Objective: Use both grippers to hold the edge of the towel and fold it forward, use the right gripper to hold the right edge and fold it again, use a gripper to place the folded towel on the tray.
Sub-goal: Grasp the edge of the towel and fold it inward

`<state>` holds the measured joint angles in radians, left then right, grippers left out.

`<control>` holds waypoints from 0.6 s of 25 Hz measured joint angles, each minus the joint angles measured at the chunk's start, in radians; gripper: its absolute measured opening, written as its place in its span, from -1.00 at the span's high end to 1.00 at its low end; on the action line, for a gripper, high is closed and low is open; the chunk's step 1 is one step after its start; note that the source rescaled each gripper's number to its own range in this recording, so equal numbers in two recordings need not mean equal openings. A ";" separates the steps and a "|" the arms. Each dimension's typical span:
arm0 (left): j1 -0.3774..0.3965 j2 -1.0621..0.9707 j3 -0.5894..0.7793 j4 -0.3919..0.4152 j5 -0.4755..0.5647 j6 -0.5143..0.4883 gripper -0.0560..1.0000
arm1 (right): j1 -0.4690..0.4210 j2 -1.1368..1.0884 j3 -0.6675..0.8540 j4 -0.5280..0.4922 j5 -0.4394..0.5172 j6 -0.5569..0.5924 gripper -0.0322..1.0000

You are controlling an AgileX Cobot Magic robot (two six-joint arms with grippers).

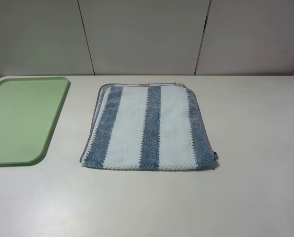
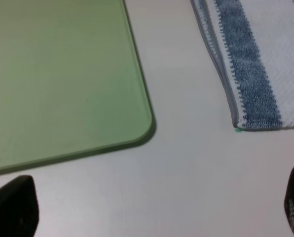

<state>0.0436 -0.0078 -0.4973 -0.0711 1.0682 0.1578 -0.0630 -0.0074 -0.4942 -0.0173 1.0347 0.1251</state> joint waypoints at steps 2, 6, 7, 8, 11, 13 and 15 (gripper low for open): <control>0.000 0.000 0.000 0.000 -0.006 0.000 -0.99 | 0.000 0.000 0.000 0.000 0.000 0.000 -1.00; 0.000 0.000 -0.018 0.000 -0.016 0.000 -0.98 | 0.000 0.000 0.000 0.000 0.000 0.000 -1.00; 0.000 0.001 -0.026 0.000 -0.017 0.000 -0.98 | 0.000 0.000 0.000 0.000 0.000 0.000 -1.00; 0.000 0.010 -0.036 0.001 -0.017 0.000 -0.98 | 0.000 0.000 -0.002 0.000 -0.002 0.000 -1.00; 0.000 0.076 -0.066 0.001 -0.024 0.000 -0.96 | 0.000 0.006 -0.021 -0.001 -0.019 0.000 -1.00; 0.000 0.135 -0.086 0.005 -0.042 0.000 -0.94 | 0.000 0.039 -0.042 -0.002 -0.028 0.000 -1.00; 0.000 0.189 -0.107 0.019 -0.068 0.000 -0.94 | 0.000 0.086 -0.061 -0.004 -0.035 0.000 -1.00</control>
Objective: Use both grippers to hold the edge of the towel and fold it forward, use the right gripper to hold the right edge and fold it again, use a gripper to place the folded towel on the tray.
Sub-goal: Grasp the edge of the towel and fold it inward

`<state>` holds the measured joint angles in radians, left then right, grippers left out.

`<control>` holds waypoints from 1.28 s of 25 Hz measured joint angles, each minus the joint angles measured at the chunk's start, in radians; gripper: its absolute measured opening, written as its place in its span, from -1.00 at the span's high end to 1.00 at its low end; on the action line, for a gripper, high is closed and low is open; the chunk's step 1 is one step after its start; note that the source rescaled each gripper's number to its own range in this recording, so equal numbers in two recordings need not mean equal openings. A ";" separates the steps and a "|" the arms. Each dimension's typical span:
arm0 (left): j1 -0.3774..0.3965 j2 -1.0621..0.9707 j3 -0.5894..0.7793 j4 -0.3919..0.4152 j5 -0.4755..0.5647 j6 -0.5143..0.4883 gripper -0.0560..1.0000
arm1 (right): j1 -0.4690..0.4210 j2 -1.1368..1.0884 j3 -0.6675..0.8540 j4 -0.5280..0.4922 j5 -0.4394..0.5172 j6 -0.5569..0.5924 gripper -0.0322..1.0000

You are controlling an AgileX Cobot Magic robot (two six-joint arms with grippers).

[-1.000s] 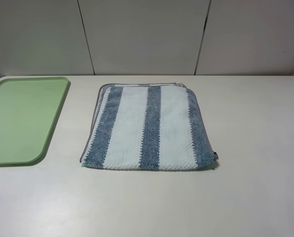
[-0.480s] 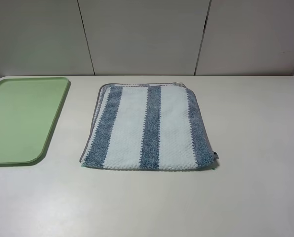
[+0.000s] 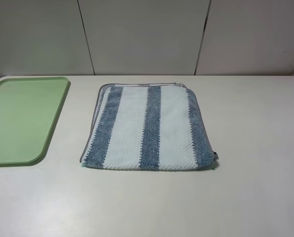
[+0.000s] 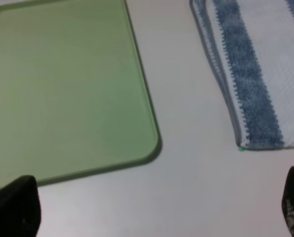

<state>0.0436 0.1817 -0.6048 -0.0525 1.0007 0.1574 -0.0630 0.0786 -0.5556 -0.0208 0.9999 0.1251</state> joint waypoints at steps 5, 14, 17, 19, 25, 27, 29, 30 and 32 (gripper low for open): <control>0.000 0.141 -0.046 0.005 -0.074 0.022 -0.91 | 0.000 0.157 -0.060 -0.011 -0.033 0.000 -1.00; -0.008 0.384 -0.112 0.004 -0.208 0.143 -0.90 | 0.000 0.461 -0.173 -0.038 -0.124 -0.064 -1.00; -0.067 0.440 -0.116 0.008 -0.259 0.166 -0.90 | 0.000 0.572 -0.200 -0.039 -0.139 -0.117 -1.00; -0.127 0.480 -0.116 0.031 -0.270 0.187 -0.90 | 0.000 0.649 -0.220 -0.039 -0.143 -0.147 -1.00; -0.354 0.606 -0.116 0.211 -0.272 0.198 -0.90 | 0.057 0.801 -0.264 -0.046 -0.146 -0.229 -1.00; -0.426 0.648 -0.116 0.268 -0.272 0.189 -0.90 | 0.116 0.859 -0.280 -0.056 -0.146 -0.253 -1.00; -0.476 0.692 -0.116 0.313 -0.272 0.179 -0.89 | 0.174 0.911 -0.294 -0.077 -0.147 -0.273 -1.00; -0.496 0.711 -0.116 0.323 -0.276 0.175 -0.89 | 0.204 0.940 -0.302 -0.091 -0.147 -0.280 -1.00; -0.521 0.744 -0.116 0.337 -0.287 0.172 -0.87 | 0.256 0.992 -0.311 -0.116 -0.150 -0.298 -1.00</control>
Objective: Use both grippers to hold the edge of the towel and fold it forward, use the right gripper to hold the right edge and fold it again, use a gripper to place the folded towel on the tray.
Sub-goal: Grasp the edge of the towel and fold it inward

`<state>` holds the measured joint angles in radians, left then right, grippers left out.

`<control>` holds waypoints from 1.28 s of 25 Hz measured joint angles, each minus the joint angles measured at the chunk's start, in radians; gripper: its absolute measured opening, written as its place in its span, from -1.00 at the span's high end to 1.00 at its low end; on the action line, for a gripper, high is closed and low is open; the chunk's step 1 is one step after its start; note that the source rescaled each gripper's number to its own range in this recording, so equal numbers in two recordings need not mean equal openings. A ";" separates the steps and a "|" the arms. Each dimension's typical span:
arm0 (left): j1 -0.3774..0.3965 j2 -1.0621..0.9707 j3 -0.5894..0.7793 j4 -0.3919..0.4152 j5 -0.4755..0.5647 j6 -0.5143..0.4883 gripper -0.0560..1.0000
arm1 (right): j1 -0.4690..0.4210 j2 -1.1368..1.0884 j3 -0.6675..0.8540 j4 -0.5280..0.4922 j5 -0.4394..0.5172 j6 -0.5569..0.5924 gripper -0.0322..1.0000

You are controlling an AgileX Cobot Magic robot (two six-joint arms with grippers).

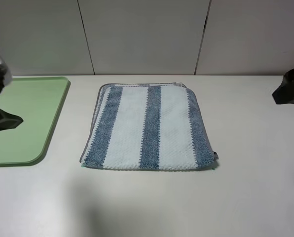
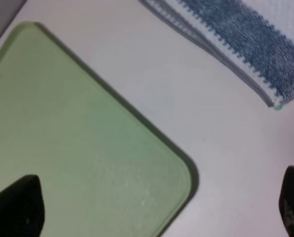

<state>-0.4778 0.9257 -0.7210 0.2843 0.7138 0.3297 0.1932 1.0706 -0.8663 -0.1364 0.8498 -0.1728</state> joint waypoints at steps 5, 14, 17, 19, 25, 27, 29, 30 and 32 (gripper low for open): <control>-0.020 0.073 0.000 0.004 -0.006 0.026 -0.86 | 0.119 0.119 -0.012 -0.022 -0.002 -0.074 -1.00; -0.038 0.172 -0.002 -0.012 -0.010 0.083 -0.84 | 0.326 0.258 -0.013 -0.025 -0.034 -0.188 -1.00; -0.064 0.186 -0.004 -0.052 -0.039 0.122 -0.84 | 0.382 0.307 -0.013 -0.027 -0.077 -0.194 -1.00; -0.068 0.197 -0.004 -0.084 -0.062 0.148 -0.84 | 0.411 0.338 -0.013 -0.029 -0.105 -0.208 -1.00; -0.068 0.236 -0.005 -0.198 -0.098 0.236 -0.84 | 0.495 0.443 -0.014 -0.029 -0.139 -0.264 -1.00; -0.068 0.250 -0.005 -0.230 -0.102 0.268 -0.84 | 0.515 0.473 -0.014 -0.030 -0.144 -0.270 -1.00; -0.068 0.266 -0.005 -0.255 -0.105 0.295 -0.84 | 0.527 0.491 -0.014 -0.030 -0.149 -0.271 -1.00; -0.068 0.277 -0.005 -0.263 -0.105 0.307 -0.84 | 0.532 0.496 -0.014 -0.030 -0.153 -0.271 -1.00; -0.068 0.301 -0.005 -0.284 -0.107 0.326 -0.84 | 0.534 0.499 -0.014 -0.030 -0.158 -0.274 -1.00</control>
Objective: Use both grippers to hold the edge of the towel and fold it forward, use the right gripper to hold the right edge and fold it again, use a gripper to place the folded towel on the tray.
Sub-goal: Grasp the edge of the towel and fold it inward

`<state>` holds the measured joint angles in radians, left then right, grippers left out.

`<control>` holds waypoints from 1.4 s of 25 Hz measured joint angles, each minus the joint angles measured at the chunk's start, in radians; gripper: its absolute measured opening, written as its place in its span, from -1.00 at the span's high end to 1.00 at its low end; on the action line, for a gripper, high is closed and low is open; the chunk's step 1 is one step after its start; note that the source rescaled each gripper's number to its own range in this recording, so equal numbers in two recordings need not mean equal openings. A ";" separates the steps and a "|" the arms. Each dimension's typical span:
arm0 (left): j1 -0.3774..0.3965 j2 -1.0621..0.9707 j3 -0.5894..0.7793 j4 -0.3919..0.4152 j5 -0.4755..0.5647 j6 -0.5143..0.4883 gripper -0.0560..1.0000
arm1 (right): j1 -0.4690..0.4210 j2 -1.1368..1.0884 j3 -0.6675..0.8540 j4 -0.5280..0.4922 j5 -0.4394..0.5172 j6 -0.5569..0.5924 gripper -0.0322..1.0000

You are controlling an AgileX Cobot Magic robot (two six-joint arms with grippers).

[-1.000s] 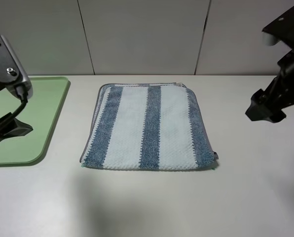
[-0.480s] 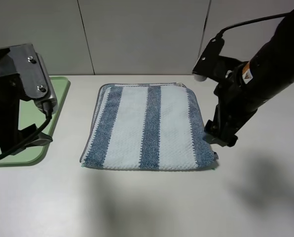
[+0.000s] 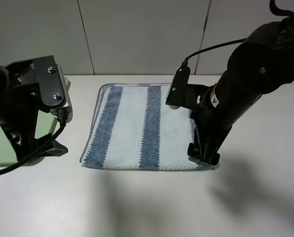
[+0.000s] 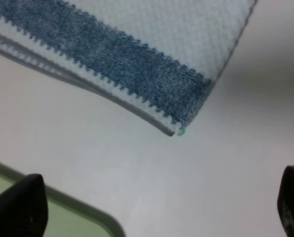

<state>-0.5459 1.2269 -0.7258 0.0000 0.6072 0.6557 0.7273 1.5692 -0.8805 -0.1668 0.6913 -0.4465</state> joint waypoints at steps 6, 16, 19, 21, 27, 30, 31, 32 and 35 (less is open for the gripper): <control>0.000 0.095 0.000 -0.042 -0.015 0.061 -0.81 | 0.000 0.004 0.000 -0.001 -0.006 -0.035 -1.00; 0.000 0.241 0.000 -0.099 -0.152 0.161 -0.80 | 0.000 0.004 0.000 -0.001 -0.079 -0.204 -1.00; 0.000 0.277 0.000 -0.079 -0.166 0.253 -0.79 | 0.000 0.019 0.000 -0.001 -0.106 -0.249 -1.00; 0.000 0.289 0.000 -0.075 -0.167 0.297 -0.79 | 0.000 0.045 0.000 -0.001 -0.107 -0.265 -1.00; 0.000 0.324 0.000 -0.075 -0.171 0.374 -0.79 | 0.000 0.139 0.000 -0.001 -0.108 -0.285 -1.00; 0.000 0.342 0.000 -0.074 -0.171 0.412 -0.79 | 0.000 0.178 0.000 -0.006 -0.109 -0.295 -1.00; 0.000 0.348 0.000 -0.074 -0.171 0.422 -0.79 | 0.000 0.190 0.000 -0.011 -0.109 -0.304 -1.00; 0.000 0.352 0.000 -0.073 -0.171 0.429 -0.79 | 0.000 0.200 0.000 -0.018 -0.109 -0.311 -1.00; 0.000 0.366 0.000 -0.073 -0.174 0.446 -0.79 | 0.000 0.227 0.000 -0.047 -0.110 -0.333 -1.00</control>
<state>-0.5459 1.5932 -0.7258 -0.0728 0.4337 1.1013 0.7273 1.7957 -0.8809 -0.2136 0.5812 -0.7796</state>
